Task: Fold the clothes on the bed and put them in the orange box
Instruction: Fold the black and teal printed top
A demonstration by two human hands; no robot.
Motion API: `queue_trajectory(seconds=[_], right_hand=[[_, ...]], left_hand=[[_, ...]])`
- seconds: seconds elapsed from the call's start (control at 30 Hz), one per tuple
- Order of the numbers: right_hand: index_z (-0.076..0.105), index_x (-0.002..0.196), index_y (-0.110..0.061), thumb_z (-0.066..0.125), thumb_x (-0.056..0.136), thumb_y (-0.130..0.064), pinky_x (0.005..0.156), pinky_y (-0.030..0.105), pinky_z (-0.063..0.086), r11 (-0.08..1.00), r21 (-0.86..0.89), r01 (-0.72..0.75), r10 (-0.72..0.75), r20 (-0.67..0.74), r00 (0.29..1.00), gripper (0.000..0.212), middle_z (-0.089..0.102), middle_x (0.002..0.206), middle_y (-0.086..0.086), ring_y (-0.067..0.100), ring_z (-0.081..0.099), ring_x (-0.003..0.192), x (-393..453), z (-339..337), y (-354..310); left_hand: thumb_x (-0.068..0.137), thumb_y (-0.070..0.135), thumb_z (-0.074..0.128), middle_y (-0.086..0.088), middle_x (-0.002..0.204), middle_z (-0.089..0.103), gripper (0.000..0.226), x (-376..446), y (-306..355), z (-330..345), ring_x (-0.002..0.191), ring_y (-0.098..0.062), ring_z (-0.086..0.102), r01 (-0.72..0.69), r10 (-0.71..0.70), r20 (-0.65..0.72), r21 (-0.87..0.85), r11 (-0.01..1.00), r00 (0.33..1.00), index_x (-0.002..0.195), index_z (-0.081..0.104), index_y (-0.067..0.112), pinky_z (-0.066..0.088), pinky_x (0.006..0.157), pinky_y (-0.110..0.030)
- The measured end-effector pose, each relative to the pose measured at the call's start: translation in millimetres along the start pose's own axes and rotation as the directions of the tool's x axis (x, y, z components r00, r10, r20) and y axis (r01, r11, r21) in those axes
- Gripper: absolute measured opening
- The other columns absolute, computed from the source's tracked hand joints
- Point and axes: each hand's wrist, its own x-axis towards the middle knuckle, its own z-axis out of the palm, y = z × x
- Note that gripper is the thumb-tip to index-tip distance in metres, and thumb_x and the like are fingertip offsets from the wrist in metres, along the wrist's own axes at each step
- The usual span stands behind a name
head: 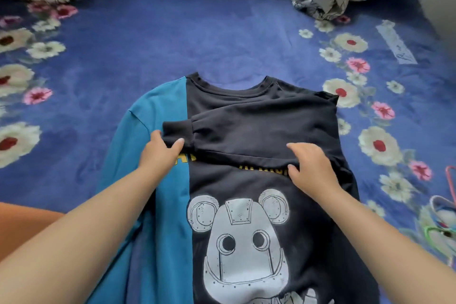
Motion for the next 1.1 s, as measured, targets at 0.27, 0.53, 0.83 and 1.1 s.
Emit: queue_trajectory(seconds=[0.27, 0.53, 0.83, 1.1], right_hand=[[0.007, 0.149, -0.020, 0.050, 0.089, -0.019, 0.086, 0.041, 0.040, 0.905, -0.086, -0.417, 0.425, 0.136, 0.895, 0.073, 0.032, 0.139, 0.016, 0.036, 0.043, 0.117, 16, 4, 95], [0.005, 0.149, -0.029, 0.037, 0.090, 0.002, 0.068, 0.036, 0.041, 0.918, -0.321, -0.233, 0.249, 0.009, 0.968, 0.073, 0.023, 0.139, 0.015, 0.031, 0.046, 0.083, 16, 2, 112], [-0.009, 0.149, -0.026, 0.044, 0.090, -0.017, 0.111, 0.041, 0.019, 0.964, -0.219, -0.151, 0.238, 0.456, 0.857, 0.080, -0.010, 0.156, 0.006, 0.028, -0.001, 0.144, 20, 4, 127], [0.053, 0.114, -0.015, 0.066, 0.085, -0.022, 0.074, 0.023, 0.041, 0.500, 0.720, -0.481, 0.321, 0.361, 0.875, 0.032, 0.056, 0.098, 0.010, 0.015, 0.054, 0.086, 28, 18, 172]], left_hand=[[0.093, 0.020, 0.050, -0.026, 0.127, 0.044, 0.040, 36, 17, 32, 0.115, -0.043, 0.045, 0.145, -0.065, -0.264, 0.296, 0.944, 0.962, 0.125, 0.037, 0.001, 0.039, 0.088, -0.047], [0.091, -0.002, 0.041, -0.012, 0.102, 0.043, 0.030, 32, 9, 33, 0.090, -0.031, 0.062, -0.217, 0.385, 0.097, 0.935, 0.282, 0.918, 0.119, 0.041, 0.008, 0.035, 0.058, -0.032], [0.092, 0.008, 0.043, -0.002, 0.128, 0.051, 0.036, 26, 58, 60, 0.115, -0.021, 0.053, -0.152, 0.152, 0.142, 0.987, 0.056, 0.978, 0.125, 0.053, 0.017, 0.041, 0.074, -0.030], [0.095, 0.023, 0.039, -0.010, 0.119, 0.051, 0.026, 16, 193, 153, 0.113, -0.029, 0.046, -0.531, 0.528, 0.295, 0.758, 0.378, 0.796, 0.111, 0.052, 0.007, 0.040, 0.083, -0.036]])
